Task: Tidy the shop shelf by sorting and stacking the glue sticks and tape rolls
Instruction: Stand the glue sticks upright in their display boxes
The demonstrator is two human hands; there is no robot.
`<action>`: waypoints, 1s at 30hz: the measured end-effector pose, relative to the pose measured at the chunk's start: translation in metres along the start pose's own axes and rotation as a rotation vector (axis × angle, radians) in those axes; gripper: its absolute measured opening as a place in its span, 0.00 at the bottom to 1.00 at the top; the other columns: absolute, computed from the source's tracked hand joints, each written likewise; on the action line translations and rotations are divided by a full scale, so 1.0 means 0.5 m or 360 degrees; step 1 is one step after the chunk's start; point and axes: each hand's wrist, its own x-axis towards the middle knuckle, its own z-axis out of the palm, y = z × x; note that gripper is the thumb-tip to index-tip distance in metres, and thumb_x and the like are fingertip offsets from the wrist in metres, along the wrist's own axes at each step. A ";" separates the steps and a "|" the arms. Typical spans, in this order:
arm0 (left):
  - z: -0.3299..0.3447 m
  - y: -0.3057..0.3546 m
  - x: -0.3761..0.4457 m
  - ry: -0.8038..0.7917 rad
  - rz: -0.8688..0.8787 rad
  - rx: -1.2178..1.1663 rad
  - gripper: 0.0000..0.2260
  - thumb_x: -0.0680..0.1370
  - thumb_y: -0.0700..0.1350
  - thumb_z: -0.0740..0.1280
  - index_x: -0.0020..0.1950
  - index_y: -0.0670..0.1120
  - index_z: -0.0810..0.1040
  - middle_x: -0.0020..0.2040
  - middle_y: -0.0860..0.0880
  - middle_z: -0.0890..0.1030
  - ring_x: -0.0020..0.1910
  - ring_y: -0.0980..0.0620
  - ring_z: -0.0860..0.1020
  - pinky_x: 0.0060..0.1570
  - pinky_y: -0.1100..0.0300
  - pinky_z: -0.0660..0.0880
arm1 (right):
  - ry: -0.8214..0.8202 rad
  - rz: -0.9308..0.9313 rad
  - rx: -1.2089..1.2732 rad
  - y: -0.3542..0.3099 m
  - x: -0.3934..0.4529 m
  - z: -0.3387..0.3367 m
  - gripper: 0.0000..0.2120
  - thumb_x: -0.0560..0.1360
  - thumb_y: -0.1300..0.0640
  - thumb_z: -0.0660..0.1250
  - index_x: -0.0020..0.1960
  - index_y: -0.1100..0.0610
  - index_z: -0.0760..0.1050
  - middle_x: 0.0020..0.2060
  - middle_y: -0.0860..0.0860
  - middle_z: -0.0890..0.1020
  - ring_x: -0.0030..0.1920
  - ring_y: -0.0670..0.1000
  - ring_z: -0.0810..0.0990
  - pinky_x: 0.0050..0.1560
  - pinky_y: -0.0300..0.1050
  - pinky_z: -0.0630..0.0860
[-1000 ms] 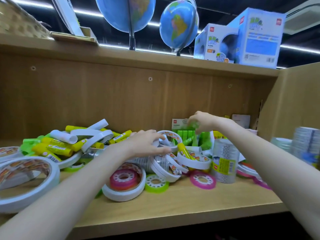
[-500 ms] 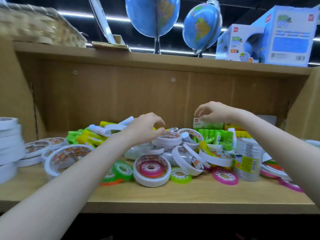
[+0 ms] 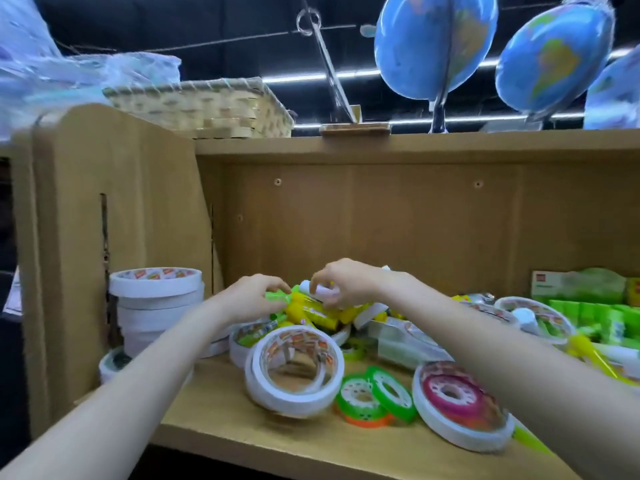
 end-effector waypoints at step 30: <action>0.028 0.029 0.087 -0.0368 0.0494 0.0779 0.20 0.77 0.49 0.65 0.66 0.49 0.65 0.56 0.47 0.71 0.49 0.48 0.73 0.46 0.57 0.68 | -0.0111 0.0203 0.0097 0.083 0.069 -0.022 0.15 0.75 0.56 0.65 0.61 0.48 0.73 0.58 0.50 0.75 0.56 0.52 0.74 0.58 0.48 0.73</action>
